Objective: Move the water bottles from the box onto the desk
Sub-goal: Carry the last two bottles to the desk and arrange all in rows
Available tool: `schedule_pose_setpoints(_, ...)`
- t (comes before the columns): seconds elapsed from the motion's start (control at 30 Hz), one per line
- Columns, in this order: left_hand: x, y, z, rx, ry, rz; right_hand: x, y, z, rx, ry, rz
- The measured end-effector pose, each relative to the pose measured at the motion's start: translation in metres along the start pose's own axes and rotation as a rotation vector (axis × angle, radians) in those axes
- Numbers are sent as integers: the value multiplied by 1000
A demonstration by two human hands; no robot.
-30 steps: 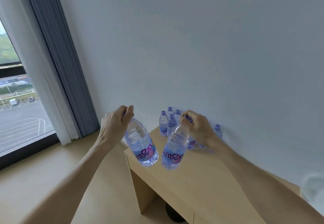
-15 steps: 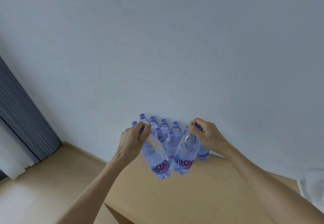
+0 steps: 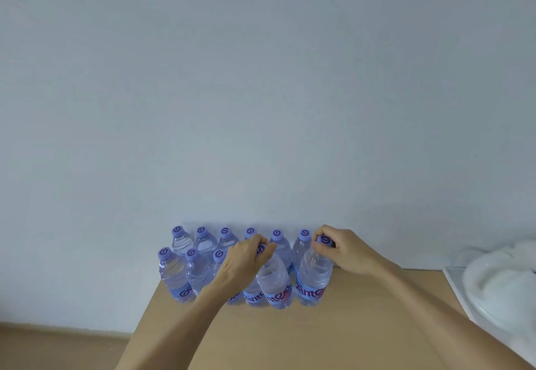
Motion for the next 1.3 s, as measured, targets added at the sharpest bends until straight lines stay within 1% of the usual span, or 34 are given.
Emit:
schedule_pose_setpoints(0.17, 13, -30, -26, 110, -82, 35, -21, -12, -15, 11, 88, -82)
schedule_pose_setpoints(0.3, 16, -47, -35, 142, -136, 50, -26, -24, -24, 32, 130, -119)
schedule_pose_setpoints(0.47, 20, -55, -51, 224, -279, 11, -36, -31, -36, 71, 142, -155)
schedule_pose_setpoints(0.57, 22, -56, -59, 233, -368, -20, -39, -34, -44, 81, 136, -152)
schedule_pose_setpoints(0.67, 21, -55, -62, 250, -355, -32, -39, -37, -47, 67, 119, -146)
schedule_pose_setpoints(0.8, 29, -52, -67, 350, -250, -45, -39, -39, -54, 84, 120, -148)
schedule_pose_setpoints(0.87, 29, -48, -68, 376, -269, -74, -42, -37, -58, 96, 131, -149)
schedule_pose_setpoints(1.07, 28, -46, -65, 305, -223, -98, -44, -34, -61, 58, 116, -129)
schedule_pose_setpoints(1.2, 29, -47, -64, 293, -214, -114, -47, -30, -62, -36, 4, -164)
schedule_pose_setpoints(1.3, 28, -46, -63, 301, -224, -121, -47, -30, -64, -24, -50, -178)
Point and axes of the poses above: each hand's wrist, its own y-axis away from the middle knuckle, its own z-axis out of the back of the hand, x = y × z, the point moved 8 cm from there along -y, towards the middle knuckle, and after that the axes turned 11 degrees about x, right-handed, at the moved point
